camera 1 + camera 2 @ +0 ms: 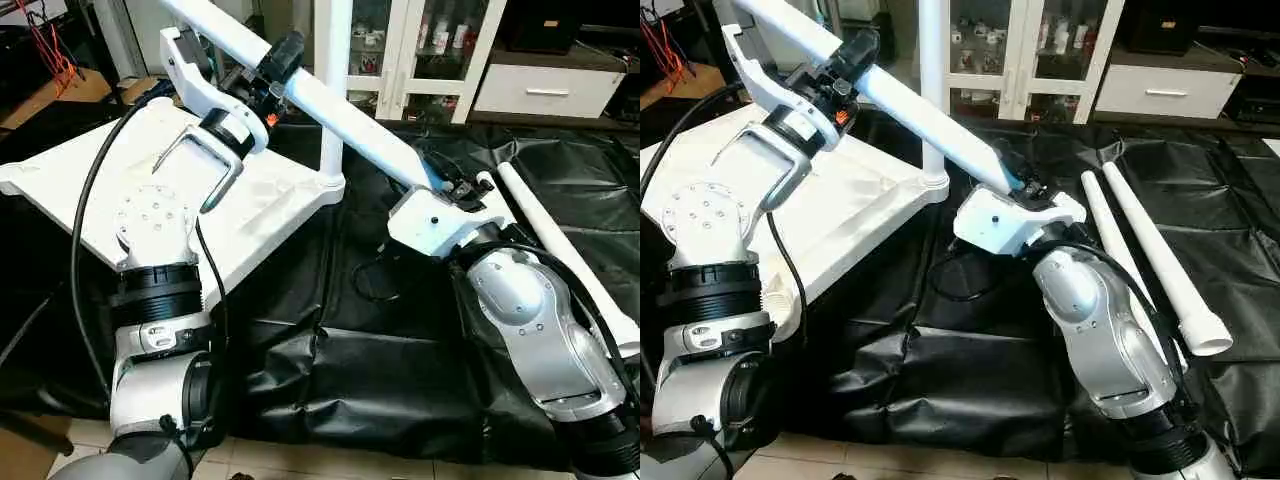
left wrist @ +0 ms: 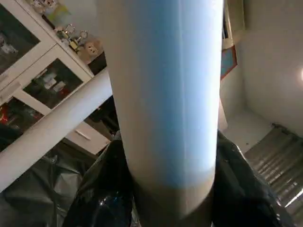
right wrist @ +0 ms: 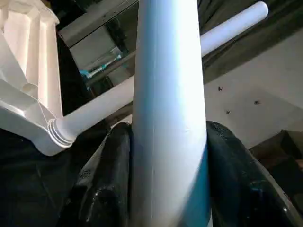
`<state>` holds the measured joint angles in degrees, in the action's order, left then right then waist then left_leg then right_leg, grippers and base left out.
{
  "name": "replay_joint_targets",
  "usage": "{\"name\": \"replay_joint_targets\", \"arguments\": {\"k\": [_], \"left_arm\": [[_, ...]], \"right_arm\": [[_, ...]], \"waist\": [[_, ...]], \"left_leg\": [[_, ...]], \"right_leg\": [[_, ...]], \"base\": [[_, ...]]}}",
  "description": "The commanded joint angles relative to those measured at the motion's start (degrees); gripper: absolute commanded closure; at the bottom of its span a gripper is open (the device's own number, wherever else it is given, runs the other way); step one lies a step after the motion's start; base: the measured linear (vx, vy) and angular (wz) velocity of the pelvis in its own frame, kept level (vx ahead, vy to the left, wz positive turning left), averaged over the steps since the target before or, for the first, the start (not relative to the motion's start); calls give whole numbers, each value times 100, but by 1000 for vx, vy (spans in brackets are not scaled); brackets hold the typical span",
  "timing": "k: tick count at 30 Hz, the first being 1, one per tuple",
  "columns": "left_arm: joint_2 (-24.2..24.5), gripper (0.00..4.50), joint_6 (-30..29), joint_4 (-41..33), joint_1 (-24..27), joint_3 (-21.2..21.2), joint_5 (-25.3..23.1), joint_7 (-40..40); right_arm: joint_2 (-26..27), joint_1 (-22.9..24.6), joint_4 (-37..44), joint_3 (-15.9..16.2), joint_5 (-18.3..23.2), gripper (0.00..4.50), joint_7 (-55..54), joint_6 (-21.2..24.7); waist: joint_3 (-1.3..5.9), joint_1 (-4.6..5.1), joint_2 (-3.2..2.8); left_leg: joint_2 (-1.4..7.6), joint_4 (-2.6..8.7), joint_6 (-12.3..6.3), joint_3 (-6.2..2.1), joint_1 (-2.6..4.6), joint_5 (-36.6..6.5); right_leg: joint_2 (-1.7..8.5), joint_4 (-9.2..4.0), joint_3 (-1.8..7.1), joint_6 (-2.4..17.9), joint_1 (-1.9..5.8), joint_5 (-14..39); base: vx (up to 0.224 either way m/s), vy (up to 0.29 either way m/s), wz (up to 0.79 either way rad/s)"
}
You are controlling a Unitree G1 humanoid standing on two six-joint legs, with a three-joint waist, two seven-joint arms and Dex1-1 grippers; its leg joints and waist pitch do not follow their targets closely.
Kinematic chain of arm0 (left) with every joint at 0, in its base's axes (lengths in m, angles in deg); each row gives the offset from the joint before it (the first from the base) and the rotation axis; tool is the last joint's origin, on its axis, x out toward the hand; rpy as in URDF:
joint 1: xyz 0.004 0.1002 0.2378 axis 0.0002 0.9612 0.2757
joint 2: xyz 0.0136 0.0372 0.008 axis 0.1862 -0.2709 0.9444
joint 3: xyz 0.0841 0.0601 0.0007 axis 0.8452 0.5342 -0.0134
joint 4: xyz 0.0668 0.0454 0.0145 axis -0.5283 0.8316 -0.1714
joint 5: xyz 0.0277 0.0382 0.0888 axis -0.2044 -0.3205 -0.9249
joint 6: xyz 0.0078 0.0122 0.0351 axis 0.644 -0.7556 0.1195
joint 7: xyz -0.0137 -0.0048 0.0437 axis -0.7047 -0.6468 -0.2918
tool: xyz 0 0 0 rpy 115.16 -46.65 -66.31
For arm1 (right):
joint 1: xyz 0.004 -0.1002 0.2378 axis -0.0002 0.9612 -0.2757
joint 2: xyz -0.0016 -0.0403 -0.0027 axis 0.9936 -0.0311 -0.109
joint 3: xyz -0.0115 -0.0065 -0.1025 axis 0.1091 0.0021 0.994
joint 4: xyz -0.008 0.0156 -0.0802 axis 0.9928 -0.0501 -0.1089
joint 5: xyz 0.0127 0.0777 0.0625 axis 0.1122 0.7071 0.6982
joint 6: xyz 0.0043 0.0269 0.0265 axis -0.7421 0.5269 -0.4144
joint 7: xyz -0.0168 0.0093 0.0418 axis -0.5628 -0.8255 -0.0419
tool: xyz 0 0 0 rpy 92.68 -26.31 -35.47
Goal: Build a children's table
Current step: Pick table leg
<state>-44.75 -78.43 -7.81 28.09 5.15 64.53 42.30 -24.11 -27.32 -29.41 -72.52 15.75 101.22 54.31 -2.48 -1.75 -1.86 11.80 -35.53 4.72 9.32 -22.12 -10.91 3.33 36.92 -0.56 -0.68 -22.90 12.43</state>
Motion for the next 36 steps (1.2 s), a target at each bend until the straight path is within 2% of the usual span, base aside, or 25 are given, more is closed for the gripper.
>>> {"name": "replay_joint_targets", "arguments": {"k": [1, 3, 4, 7, 9, 12, 13, 16, 18, 19, 20, 21, 22, 24, 25, 27, 28, 30, 33, 36], "left_arm": [[139, 276, 127, 2, -151, 4, -172, -14], [189, 277, 167, 18, -171, 18, -204, -78], [227, 280, 188, 33, -190, 33, -229, -125], [336, 285, 237, 76, -220, 125, -342, -273], [373, 288, 263, 92, -238, 174, -359, -395], [505, 289, 302, 59, -224, 377, -498, -727], [505, 289, 302, 59, -224, 377, -498, -727], [750, 289, 261, 7, -191, 720, -726, -1214], [845, 290, 204, 35, -259, 823, -765, -1426], [850, 290, 201, 37, -264, 827, -766, -1439], [905, 290, 167, 61, -328, 883, -779, -1596], [930, 290, 156, 73, -360, 911, -786, -1666], [938, 290, 145, 75, -376, 924, -782, -1690], [962, 290, 88, 51, -422, 1007, -770, -1820], [963, 290, 86, 50, -424, 1010, -770, -1826], [970, 290, 66, 39, -435, 1049, -773, -1882], [998, 290, -13, -35, -446, 1200, -771, -2079], [1012, 290, -79, -110, -447, 1316, -782, -2188], [1015, 290, -189, -202, -466, 1448, -777, -2334], [990, 290, -322, -335, -502, 1621, -785, -2427]], "right_arm": [[57, -41, 110, -201, 190, 200, 109, 36], [104, -27, 144, -245, 290, 194, 135, 50], [141, -12, 164, -251, 479, 173, 250, 24], [285, 107, 417, -204, 1228, 160, 616, -321], [310, 158, 565, -169, 1358, 142, 718, -379], [473, 131, 711, -388, 1607, 120, 746, -81], [473, 131, 711, -388, 1607, 114, 746, -81], [441, -143, 716, -948, 2052, 85, 982, 671], [216, -416, 532, -1348, 2849, 73, 1537, 1332], [202, -433, 525, -1377, 2910, 72, 1576, 1403], [17, -614, 466, -1664, 3549, 72, 2029, 2171], [-103, -691, 465, -1786, 3916, 72, 2311, 2582], [-177, -716, 484, -1832, 4132, 72, 2484, 2764], [-512, -751, 489, -1867, 4671, 72, 3106, 3003], [-523, -751, 488, -1867, 4685, 72, 3125, 3013], [-621, -753, 474, -1872, 4806, 72, 3304, 3106], [-866, -768, 396, -1936, 5123, 72, 3814, 3353], [-990, -800, 286, -2007, 5326, 72, 4101, 3410], [-1122, -944, 101, -2147, 5655, 72, 4359, 3692], [-1278, -1032, -215, -2091, 5689, 72, 4569, 3611]], "waist": [[366, 18, -7], [371, 15, -9], [371, 16, -17], [376, 15, -27], [378, 7, -33], [362, -18, -70], [366, -17, -62], [359, -15, -69], [372, -20, -53], [375, -26, -47], [371, -21, -46], [386, -32, -57], [395, -52, -59], [397, -69, -41], [404, -80, -19], [393, -90, -16], [400, -90, 53], [393, -118, 30], [392, -145, 61], [403, -177, 68]], "left_leg": [[-35, 339, 27, 26, 114, -736], [-32, 340, 22, 25, 117, -722], [-33, 341, 8, 23, 117, -716], [-28, 337, -46, 24, 109, -724], [-24, 331, -85, 23, 108, -630], [-20, 350, -52, 20, 125, -675], [-14, 359, -16, 18, 122, -731], [-25, 372, 30, 13, 127, -765], [-34, 362, 46, 13, 120, -662], [-37, 349, 4, 14, 106, -566], [-52, 344, -37, 23, 108, -526], [-48, 333, -83, 15, 102, -416], [-43, 321, -120, 15, 94, -318], [-36, 311, -169, 22, 83, -267], [-31, 303, -211, 25, 87, -261], [-19, 304, -245, 31, 78, -219], [-24, 301, -269, 41, 78, -211], [-7, 297, -332, 42, 86, -216], [-9, 287, -359, 54, 76, -166], [6, 280, -372, 54, 84, -95]], "right_leg": [[171, -405, 138, 1170, 353, -501], [171, -402, 138, 1174, 350, -531], [168, -399, 135, 1173, 354, -569], [181, -396, 141, 1164, 366, -633], [176, -383, 136, 1201, 358, -763], [180, -395, 131, 1245, 335, -608], [184, -391, 132, 1239, 339, -526], [175, -393, 134, 1218, 352, -465], [177, -377, 136, 1242, 382, -602], [181, -362, 144, 1277, 401, -751], [169, -368, 145, 1303, 404, -810], [175, -352, 143, 1356, 417, -969], [188, -342, 143, 1417, 424, -1129], [198, -338, 138, 1483, 432, -1211], [199, -334, 135, 1525, 445, -1198], [216, -336, 133, 1556, 424, -1116], [211, -338, 136, 1569, 442, -1047], [225, -342, 144, 1593, 426, -919], [229, -343, 137, 1615, 410, -781], [235, -328, 131, 1640, 401, -789]], "base": [[0, 0, 0], [0, 0, 0], [0, 0, 0], [0, 0, 0], [0, 0, 0], [0, 0, 0], [0, 0, 0], [0, 0, 0], [0, 0, 0], [0, 0, 0], [0, 0, 0], [0, 0, 0], [0, 0, 0], [0, 0, 0], [0, 0, 0], [0, 0, 0], [0, 0, 0], [0, 0, 0], [0, 0, 0], [0, 0, 0]]}}
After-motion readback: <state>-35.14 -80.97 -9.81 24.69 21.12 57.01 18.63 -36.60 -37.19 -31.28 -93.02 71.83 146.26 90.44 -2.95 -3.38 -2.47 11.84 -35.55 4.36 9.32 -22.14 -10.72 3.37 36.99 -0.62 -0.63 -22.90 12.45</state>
